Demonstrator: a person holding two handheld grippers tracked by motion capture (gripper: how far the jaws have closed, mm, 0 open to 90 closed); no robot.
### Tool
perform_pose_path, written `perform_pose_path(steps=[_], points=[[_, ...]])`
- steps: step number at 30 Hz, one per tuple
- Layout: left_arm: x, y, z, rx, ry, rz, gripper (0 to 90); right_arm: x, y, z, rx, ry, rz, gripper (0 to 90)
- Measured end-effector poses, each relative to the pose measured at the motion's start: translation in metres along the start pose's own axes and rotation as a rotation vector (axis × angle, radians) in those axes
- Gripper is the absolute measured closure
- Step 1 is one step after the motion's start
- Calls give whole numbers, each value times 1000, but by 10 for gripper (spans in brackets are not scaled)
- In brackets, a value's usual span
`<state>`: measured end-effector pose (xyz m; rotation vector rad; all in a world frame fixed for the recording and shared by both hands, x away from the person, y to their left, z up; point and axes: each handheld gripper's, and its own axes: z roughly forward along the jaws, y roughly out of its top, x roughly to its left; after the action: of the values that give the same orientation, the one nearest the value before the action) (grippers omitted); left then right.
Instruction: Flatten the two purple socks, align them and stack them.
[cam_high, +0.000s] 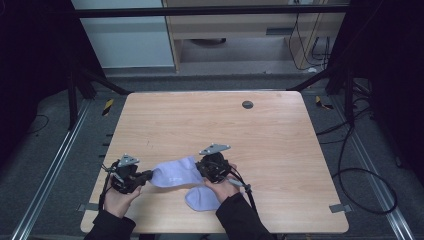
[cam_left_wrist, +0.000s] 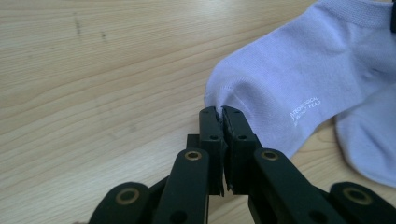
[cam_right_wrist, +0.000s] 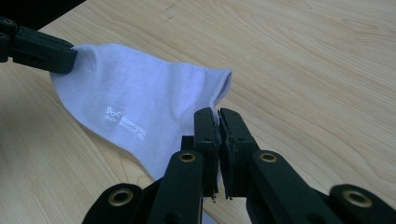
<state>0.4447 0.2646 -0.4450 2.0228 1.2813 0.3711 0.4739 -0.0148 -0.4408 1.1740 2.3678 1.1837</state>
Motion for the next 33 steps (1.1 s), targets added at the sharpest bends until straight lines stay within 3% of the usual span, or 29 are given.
perform_pose_path(steps=[3,20,33], points=[[-8,3,0,3,-14,8,867,-9,-6,-16,1,0,10,866],[-54,11,10,20,-90,82,868,-25,-30,-60,-9,-19,7,866],[-90,14,20,50,-141,157,868,-42,-57,-91,0,-35,50,865]])
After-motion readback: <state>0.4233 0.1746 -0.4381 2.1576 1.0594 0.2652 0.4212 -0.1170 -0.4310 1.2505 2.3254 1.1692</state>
